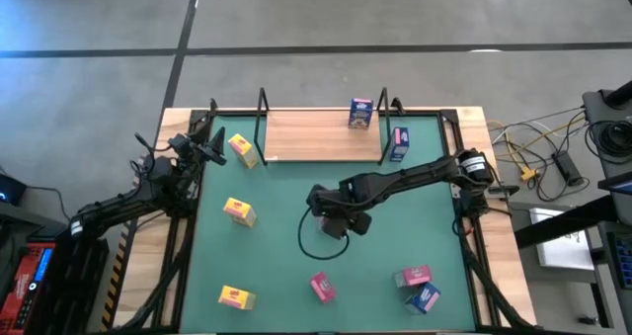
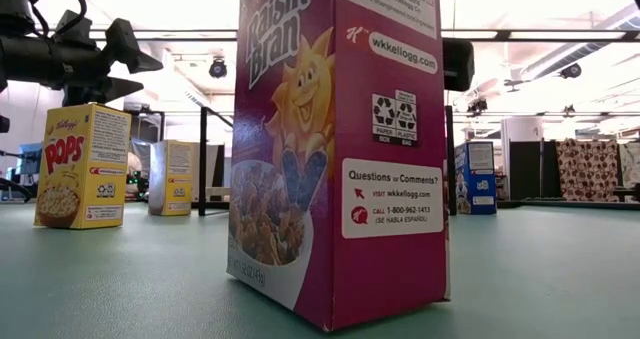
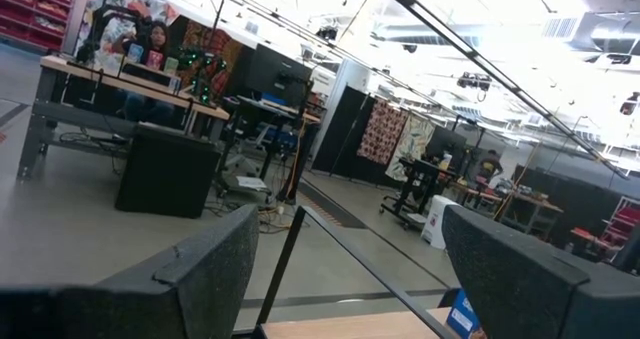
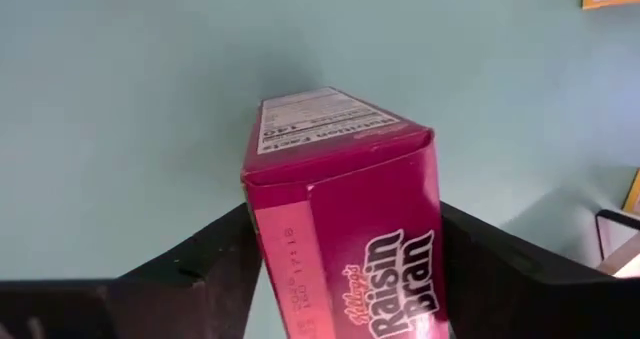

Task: Stack cereal on shelf
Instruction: Put the top red cereal box on the shelf

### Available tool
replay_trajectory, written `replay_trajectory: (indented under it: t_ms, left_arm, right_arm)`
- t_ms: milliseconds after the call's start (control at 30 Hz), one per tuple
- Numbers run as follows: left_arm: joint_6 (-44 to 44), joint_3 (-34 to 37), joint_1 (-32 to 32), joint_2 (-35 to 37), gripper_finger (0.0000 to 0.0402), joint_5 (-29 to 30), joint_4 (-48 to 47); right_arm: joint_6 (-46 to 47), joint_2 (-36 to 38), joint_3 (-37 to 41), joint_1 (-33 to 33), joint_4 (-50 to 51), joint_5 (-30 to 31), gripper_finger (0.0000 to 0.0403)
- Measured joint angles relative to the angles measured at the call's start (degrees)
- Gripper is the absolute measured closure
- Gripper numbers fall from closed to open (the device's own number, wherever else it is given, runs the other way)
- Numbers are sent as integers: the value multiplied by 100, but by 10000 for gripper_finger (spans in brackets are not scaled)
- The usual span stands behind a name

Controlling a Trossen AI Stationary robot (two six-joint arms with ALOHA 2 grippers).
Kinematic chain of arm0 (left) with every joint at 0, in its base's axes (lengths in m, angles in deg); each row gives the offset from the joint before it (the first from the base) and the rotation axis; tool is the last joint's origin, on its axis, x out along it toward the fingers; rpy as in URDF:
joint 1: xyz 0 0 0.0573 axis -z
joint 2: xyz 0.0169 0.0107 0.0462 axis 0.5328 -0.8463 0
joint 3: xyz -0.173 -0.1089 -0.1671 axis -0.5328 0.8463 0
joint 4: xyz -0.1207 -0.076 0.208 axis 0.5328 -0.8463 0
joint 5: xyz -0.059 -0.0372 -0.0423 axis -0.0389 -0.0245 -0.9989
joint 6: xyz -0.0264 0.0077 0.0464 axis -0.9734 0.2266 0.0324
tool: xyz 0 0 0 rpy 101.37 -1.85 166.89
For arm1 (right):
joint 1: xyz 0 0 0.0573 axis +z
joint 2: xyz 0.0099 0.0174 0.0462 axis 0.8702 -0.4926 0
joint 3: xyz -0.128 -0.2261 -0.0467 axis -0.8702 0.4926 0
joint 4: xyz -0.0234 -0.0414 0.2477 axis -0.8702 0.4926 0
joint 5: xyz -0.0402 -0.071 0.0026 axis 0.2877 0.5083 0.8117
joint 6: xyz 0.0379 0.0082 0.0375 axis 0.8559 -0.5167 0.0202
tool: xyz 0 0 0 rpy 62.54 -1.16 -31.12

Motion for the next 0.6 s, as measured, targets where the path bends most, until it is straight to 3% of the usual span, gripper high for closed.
replay_trajectory:
  t_ms: [300, 600]
  left_arm:
    - [0, 0, 1, 1, 102, -1, 1]
    - [0, 0, 1, 2, 102, -1, 0]
  right_arm:
    - [706, 38, 0, -258, 11, -4, 223]
    - [934, 600, 0, -799, 54, -1, 227]
